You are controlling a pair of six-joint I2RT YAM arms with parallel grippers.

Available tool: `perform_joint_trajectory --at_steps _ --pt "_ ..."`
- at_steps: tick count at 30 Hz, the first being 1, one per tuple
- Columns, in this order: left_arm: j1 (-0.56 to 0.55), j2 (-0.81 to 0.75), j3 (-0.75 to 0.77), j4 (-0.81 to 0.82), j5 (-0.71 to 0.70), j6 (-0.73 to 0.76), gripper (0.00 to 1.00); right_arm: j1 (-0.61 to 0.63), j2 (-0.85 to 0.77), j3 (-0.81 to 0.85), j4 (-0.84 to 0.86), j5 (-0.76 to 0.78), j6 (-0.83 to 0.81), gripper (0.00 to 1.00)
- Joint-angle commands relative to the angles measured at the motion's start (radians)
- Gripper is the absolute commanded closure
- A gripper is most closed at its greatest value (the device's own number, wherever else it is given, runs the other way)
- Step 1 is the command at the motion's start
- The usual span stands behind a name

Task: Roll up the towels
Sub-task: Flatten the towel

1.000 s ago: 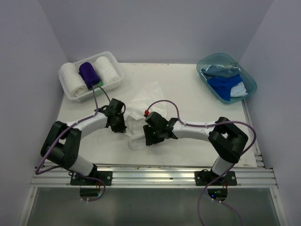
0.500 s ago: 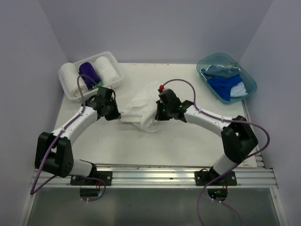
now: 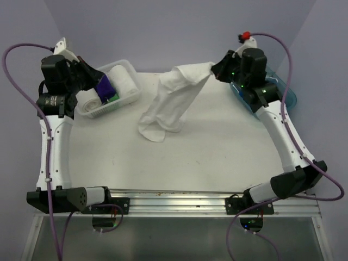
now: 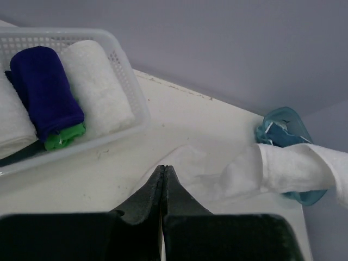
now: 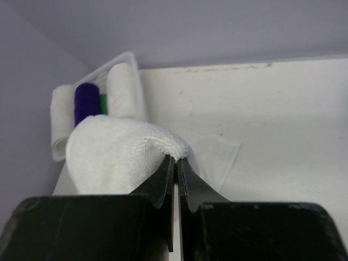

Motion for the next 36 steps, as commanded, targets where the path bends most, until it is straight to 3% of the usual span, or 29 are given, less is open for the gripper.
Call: perform_joint_trajectory --at_steps 1,6,12,15,19,22,28,33,36 --pt "0.038 -0.054 -0.009 -0.056 0.056 0.036 1.0 -0.06 -0.099 -0.019 -0.088 0.115 -0.049 1.0" --pt "0.021 -0.161 -0.233 0.059 0.212 -0.019 1.0 -0.063 -0.209 -0.205 -0.084 0.175 -0.05 1.0" --pt "-0.011 -0.207 -0.468 0.093 0.204 -0.022 1.0 -0.066 -0.294 -0.426 -0.124 0.173 -0.033 1.0" --pt "-0.072 -0.181 -0.532 0.127 0.167 -0.027 0.9 -0.068 -0.318 -0.458 -0.136 0.186 -0.03 1.0" --pt "-0.29 -0.031 -0.572 0.208 0.081 -0.065 0.64 -0.066 -0.324 -0.432 -0.164 0.21 -0.041 1.0" --pt "-0.397 0.114 -0.545 0.245 0.02 -0.062 0.47 -0.066 -0.334 -0.438 -0.185 0.247 -0.049 1.0" --pt "-0.568 0.432 -0.322 0.181 -0.115 0.011 0.25 -0.071 -0.383 -0.459 -0.222 0.294 -0.064 1.0" --pt "-0.594 0.605 -0.209 0.164 -0.164 0.025 0.25 -0.074 -0.412 -0.456 -0.243 0.316 -0.073 1.0" --pt "-0.596 0.671 -0.166 0.157 -0.161 0.035 0.3 -0.078 -0.413 -0.444 -0.246 0.314 -0.076 1.0"
